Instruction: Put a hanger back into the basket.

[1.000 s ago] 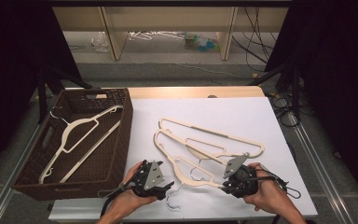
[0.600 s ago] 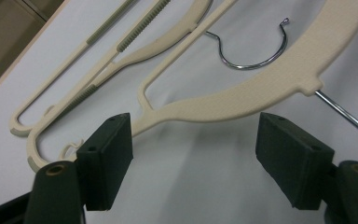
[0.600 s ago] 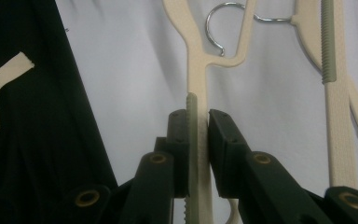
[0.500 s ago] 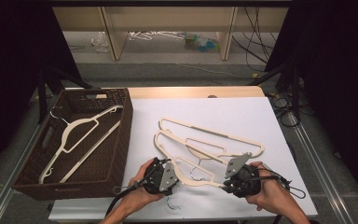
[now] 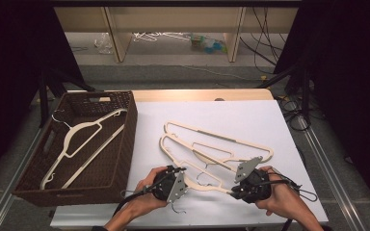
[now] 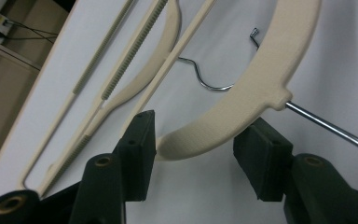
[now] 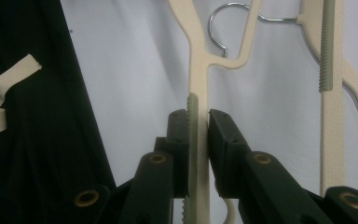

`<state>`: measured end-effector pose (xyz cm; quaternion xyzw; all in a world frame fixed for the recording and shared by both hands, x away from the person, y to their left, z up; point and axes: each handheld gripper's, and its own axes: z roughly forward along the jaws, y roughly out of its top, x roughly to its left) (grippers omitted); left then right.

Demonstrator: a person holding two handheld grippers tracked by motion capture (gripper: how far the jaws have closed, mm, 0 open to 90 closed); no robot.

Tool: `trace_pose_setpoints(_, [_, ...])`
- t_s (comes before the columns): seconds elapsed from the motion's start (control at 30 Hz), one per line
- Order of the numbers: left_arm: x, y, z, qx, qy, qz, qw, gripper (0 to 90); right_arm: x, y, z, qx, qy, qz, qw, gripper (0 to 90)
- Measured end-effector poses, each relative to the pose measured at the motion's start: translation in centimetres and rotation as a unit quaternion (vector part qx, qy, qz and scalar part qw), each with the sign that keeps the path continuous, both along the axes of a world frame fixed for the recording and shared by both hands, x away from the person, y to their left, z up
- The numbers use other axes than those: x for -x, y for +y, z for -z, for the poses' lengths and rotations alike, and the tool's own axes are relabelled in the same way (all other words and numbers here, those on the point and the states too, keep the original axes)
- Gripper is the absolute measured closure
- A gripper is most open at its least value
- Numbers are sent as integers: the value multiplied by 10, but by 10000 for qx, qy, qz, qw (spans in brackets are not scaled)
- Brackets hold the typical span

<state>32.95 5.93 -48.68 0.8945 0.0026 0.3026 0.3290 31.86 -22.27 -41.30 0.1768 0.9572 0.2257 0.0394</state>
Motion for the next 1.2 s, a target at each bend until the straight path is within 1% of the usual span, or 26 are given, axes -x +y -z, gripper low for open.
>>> trace_pose_setpoints(0.07, [0,0,-2,-26,-91,151,9998,515,0,-1,1,-3,20,-72,10000,791])
trace_pose_setpoints(0.13, [0,-1,-2,-75,-65,247,9996,542,0,-1,1,19,59,-68,10000,791])
trace_pose_setpoints(0.17, [1,-1,-3,-119,-192,321,9992,542,0,-1,1,18,66,-73,9999,791])
trace_pose_setpoints(0.2, [1,-1,-3,-157,-222,379,9989,571,-1,-2,1,-29,45,-87,9999,792])
trace_pose_setpoints(0.23, [2,-2,-2,-161,-169,506,9984,587,0,-2,1,-19,51,-111,9999,791])
trace_pose_setpoints(0.3, [3,-2,-4,-264,-353,665,9968,602,0,-3,2,-5,58,-108,9999,792])
trace_pose_setpoints(0.33, [4,-2,-7,-434,-427,777,9951,616,0,-3,3,-9,66,-117,9999,792])
trace_pose_setpoints(0.5, [6,-2,-15,-327,-620,1011,9924,706,-2,-6,5,4,51,-161,9999,795])
trace_pose_setpoints(0.53, [6,-1,-19,-472,-649,1083,9909,721,-2,-7,5,-11,81,-195,9998,796])
trace_pose_setpoints(0.57, [7,-2,-21,-360,-681,1068,9913,735,-3,-7,5,-36,100,-216,9997,797])
trace_pose_setpoints(0.63, [8,-2,-27,-338,-741,1102,9906,769,-3,-9,6,-81,107,-240,9996,798])
trace_pose_setpoints(0.67, [10,-2,-32,-519,-854,1204,9877,779,-3,-10,7,-88,119,-252,9996,796])
trace_pose_setpoints(0.7, [12,-3,-33,-509,-850,1241,9873,787,-4,-10,6,-109,97,-251,9996,794])
trace_pose_setpoints(0.77, [13,-4,-35,-486,-885,1233,9872,799,-5,-11,5,-165,57,-204,9996,776])
trace_pose_setpoints(0.8, [14,-4,-37,-524,-929,1241,9865,799,-5,-12,4,-250,34,-203,9995,731])
trace_pose_setpoints(0.83, [15,-5,-39,-572,-953,1259,9858,810,-4,-13,-1,-390,-35,37,9992,595])
trace_pose_setpoints(0.87, [16,-6,-42,-620,-981,1277,9850,810,-4,-13,-1,-390,-35,37,9992,595])
trace_pose_setpoints(0.9, [17,-6,-45,-658,-977,1256,9851,822,-5,-14,-7,-630,-355,372,9967,494])
trace_pose_setpoints(0.93, [18,-7,-49,-668,-952,1230,9856,822,-5,-14,-7,-630,-355,372,9967,494])
trace_pose_setpoints(0.97, [20,-9,-58,-727,-1009,1150,9855,841,-7,-16,-14,-907,-625,586,9922,421])
trace_pose_setpoints(1.03, [22,-10,-63,-709,-972,1100,9866,847,-6,-17,-17,-974,-610,665,9911,403])
trace_pose_setpoints(1.07, [22,-11,-67,-659,-933,1043,9880,855,-7,-18,-22,-1134,-843,788,9868,377])
trace_pose_setpoints(1.1, [23,-11,-76,-573,-799,955,9906,855,-7,-19,-25,-1221,-918,820,9849,364])
trace_pose_setpoints(1.13, [24,-11,-79,-579,-753,896,9914,855,-7,-19,-27,-1350,-1012,893,9816,351])
trace_pose_setpoints(1.17, [24,-11,-79,-579,-753,896,9914,855,-7,-19,-27,-1350,-1012,893,9816,351])
trace_pose_setpoints(1.2, [24,-11,-82,-586,-659,855,9924,855,-6,-20,-30,-1456,-1091,956,9787,350])
